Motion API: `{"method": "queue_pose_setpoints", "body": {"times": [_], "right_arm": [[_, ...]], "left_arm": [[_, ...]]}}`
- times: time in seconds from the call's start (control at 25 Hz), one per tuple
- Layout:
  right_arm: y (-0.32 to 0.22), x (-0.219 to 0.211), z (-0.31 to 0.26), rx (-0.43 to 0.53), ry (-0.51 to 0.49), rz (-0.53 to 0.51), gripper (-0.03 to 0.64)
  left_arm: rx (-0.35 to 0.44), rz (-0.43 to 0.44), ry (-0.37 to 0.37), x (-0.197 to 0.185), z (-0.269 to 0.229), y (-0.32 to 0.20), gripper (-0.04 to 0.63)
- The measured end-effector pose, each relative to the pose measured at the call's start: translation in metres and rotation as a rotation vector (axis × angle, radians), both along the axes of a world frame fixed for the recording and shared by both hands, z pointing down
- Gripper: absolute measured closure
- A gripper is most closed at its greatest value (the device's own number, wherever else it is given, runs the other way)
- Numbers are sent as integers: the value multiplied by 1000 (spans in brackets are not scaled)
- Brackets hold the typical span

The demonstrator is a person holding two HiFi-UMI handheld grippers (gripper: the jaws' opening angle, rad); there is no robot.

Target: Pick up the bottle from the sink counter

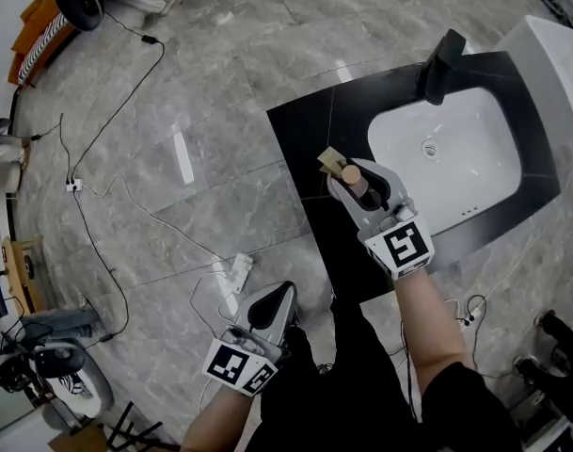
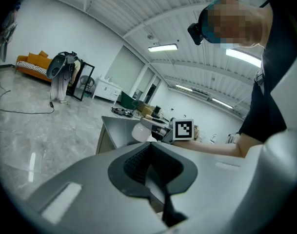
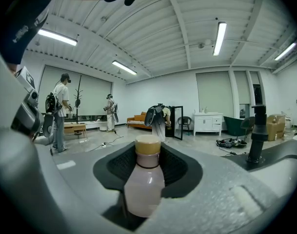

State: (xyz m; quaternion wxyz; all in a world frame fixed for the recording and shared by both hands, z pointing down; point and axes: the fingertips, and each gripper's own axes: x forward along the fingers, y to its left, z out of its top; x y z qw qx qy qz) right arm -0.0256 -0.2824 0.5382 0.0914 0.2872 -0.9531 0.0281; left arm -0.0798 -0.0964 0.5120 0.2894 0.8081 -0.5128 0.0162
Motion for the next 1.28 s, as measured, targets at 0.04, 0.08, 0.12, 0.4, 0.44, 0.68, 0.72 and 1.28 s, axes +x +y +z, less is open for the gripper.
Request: {"method": "queue_pose_setpoints", "body": {"times": [0.04,0.08,0.12,0.4,0.44,0.68,0.72,1.28], "right_arm": [[3,2,-3,1,1,7,482],[6,3,-7,1,1,15,482],[10,5,-10,0,1,23,482],[38,15,-38,-6,-12,80,482],[43,16,-41,-6,-12,88,482],[74,23,-65,-3,-22,135,482],[80,24,-69,-4,-22,141,482],[163,26,-124,8,-25,231,482]], "left_arm": [[7,8,-2,-1,-4,1,592],[14,16,-3,-1,-7,2,592],[20,23,-5,-2,-11,3,592],[63,83,-17,-6,-36,16,592],[69,90,-18,-7,-39,18,592],[90,121,-20,-13,-54,39,592],[97,128,-20,-14,-57,44,592],[153,202,-4,-34,-85,90,592]]}}
